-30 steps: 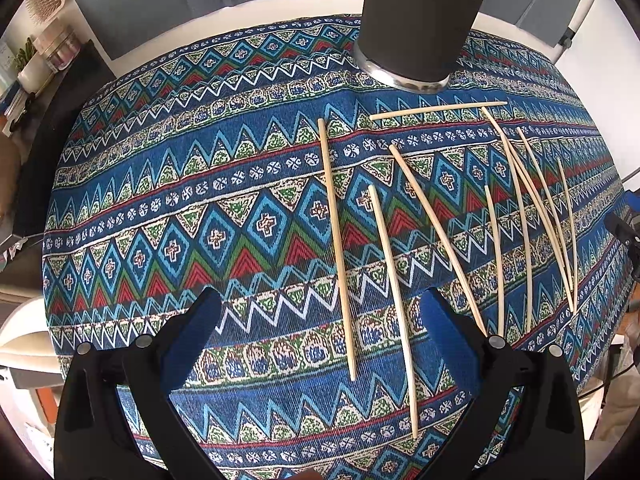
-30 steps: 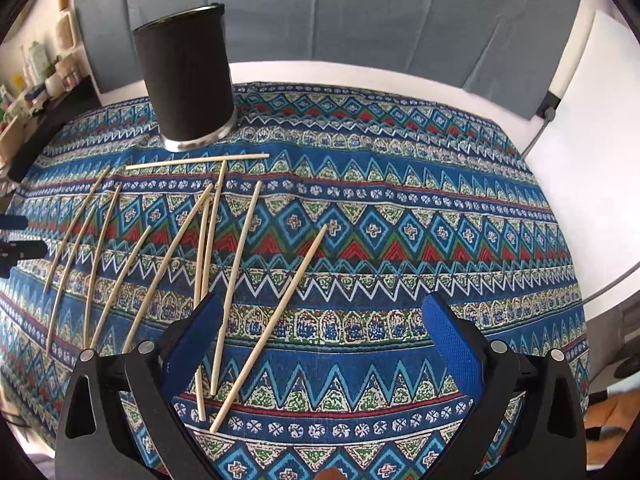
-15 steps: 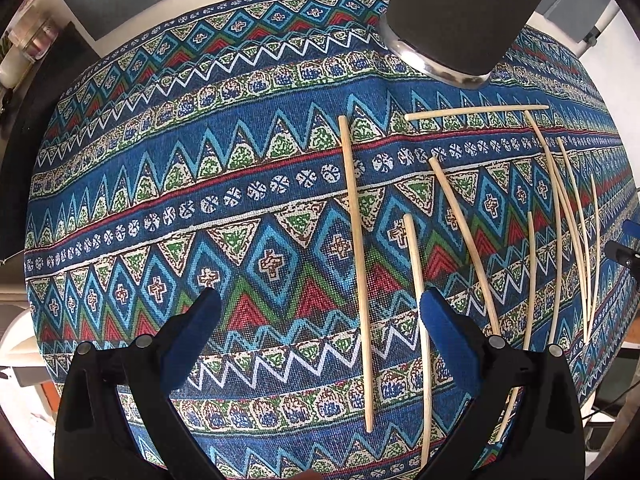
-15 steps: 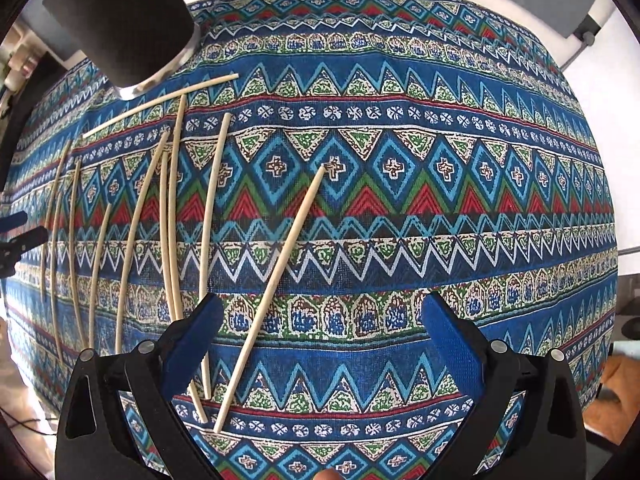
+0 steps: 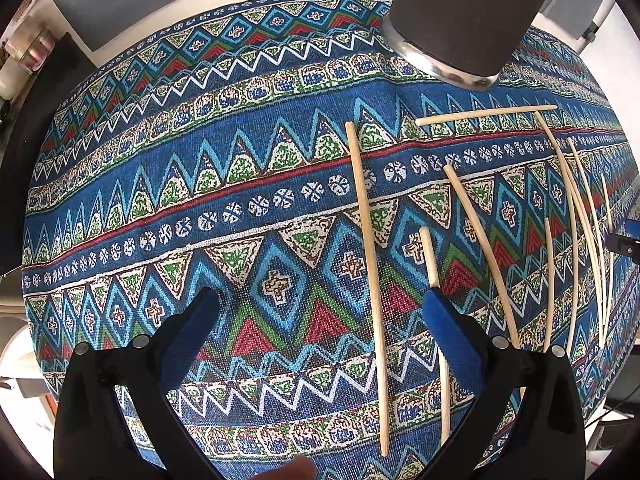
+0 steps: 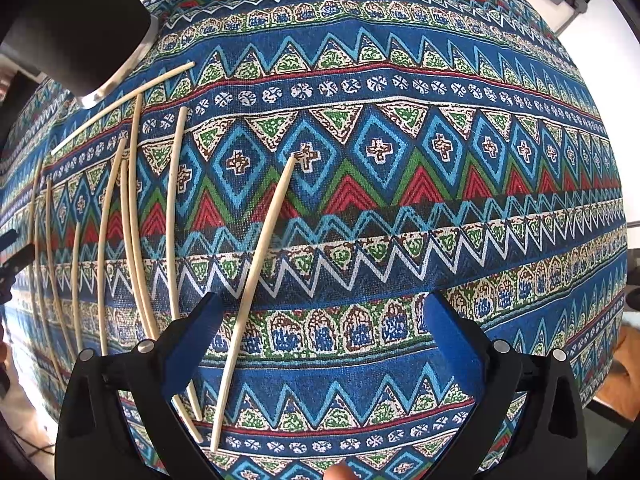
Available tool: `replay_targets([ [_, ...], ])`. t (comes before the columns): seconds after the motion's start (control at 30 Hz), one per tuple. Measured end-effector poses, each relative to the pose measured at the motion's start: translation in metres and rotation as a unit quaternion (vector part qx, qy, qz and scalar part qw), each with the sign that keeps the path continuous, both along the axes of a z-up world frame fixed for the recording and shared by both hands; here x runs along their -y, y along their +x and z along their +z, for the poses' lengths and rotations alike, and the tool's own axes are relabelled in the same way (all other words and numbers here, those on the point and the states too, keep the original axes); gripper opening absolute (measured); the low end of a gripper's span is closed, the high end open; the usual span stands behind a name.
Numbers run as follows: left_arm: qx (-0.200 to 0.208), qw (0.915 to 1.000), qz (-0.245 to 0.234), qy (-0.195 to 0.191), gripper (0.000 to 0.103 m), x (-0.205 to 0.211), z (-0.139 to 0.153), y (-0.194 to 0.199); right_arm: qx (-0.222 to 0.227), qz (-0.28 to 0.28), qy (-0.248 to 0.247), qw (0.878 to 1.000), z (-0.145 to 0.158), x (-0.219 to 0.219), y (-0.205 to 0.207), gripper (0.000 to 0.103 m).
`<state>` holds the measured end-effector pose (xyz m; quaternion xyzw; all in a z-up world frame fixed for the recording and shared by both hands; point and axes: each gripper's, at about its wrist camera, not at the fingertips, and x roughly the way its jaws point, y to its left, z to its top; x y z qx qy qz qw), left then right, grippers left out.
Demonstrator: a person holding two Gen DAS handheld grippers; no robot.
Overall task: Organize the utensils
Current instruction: 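Lower the left tool and grasp a wooden chopstick while the right tool grasps another, then lift the left tool's chopstick over the black cup while the right tool carries its chopstick there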
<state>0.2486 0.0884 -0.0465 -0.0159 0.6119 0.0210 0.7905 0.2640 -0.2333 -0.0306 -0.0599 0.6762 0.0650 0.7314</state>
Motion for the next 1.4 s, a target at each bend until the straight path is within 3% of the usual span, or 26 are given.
replay_targets([
  [0.13,0.021,0.9997,-0.011,0.001,0.099,0.001,-0.005,-0.003,0.017,-0.003,0.002,1.0,0.001,0.004,-0.008,0.097],
  [0.3,0.02,0.9997,-0.014,0.001,0.099,-0.005,-0.009,-0.001,0.002,0.004,-0.004,1.0,0.002,0.002,-0.005,0.095],
  [0.4,0.029,0.9994,-0.018,0.0,0.092,-0.013,0.001,-0.016,0.01,0.026,-0.003,1.0,0.003,0.001,-0.006,0.089],
  [0.43,0.035,0.9992,-0.022,0.001,0.083,-0.013,0.004,-0.021,0.012,0.032,-0.002,0.999,0.007,0.002,-0.007,0.072],
  [0.47,0.041,0.9988,-0.027,0.001,0.067,-0.014,0.009,-0.028,0.016,0.04,-0.001,0.999,0.012,0.003,-0.008,0.046],
  [0.5,0.043,0.9985,-0.032,0.0,0.049,-0.017,0.012,-0.03,0.017,0.046,-0.002,0.999,0.016,0.007,-0.01,0.034],
  [0.53,0.043,0.9985,-0.034,-0.001,0.04,-0.021,0.014,-0.034,0.015,0.043,0.003,0.999,0.018,0.015,-0.011,0.008],
  [0.57,0.042,0.9987,-0.029,-0.002,0.02,-0.027,0.015,-0.036,0.014,0.035,0.01,0.999,0.018,0.024,-0.011,0.006],
  [0.63,0.044,0.9988,-0.021,-0.005,0.006,-0.04,0.014,-0.041,0.015,0.04,0.027,0.999,0.019,0.037,-0.011,0.004],
  [0.87,0.05,0.998,-0.007,0.037,0.005,-0.062,0.014,-0.069,0.027,0.028,0.087,0.995,0.02,0.07,-0.017,0.004],
  [1.17,0.038,0.9987,0.025,0.023,0.005,-0.059,0.028,-0.079,0.055,-0.003,0.148,0.987,0.035,0.114,-0.026,0.004],
  [1.4,0.07,0.9963,0.038,0.033,0.005,-0.053,0.06,-0.077,0.07,0.005,0.19,0.979,0.067,0.119,-0.023,0.004],
])
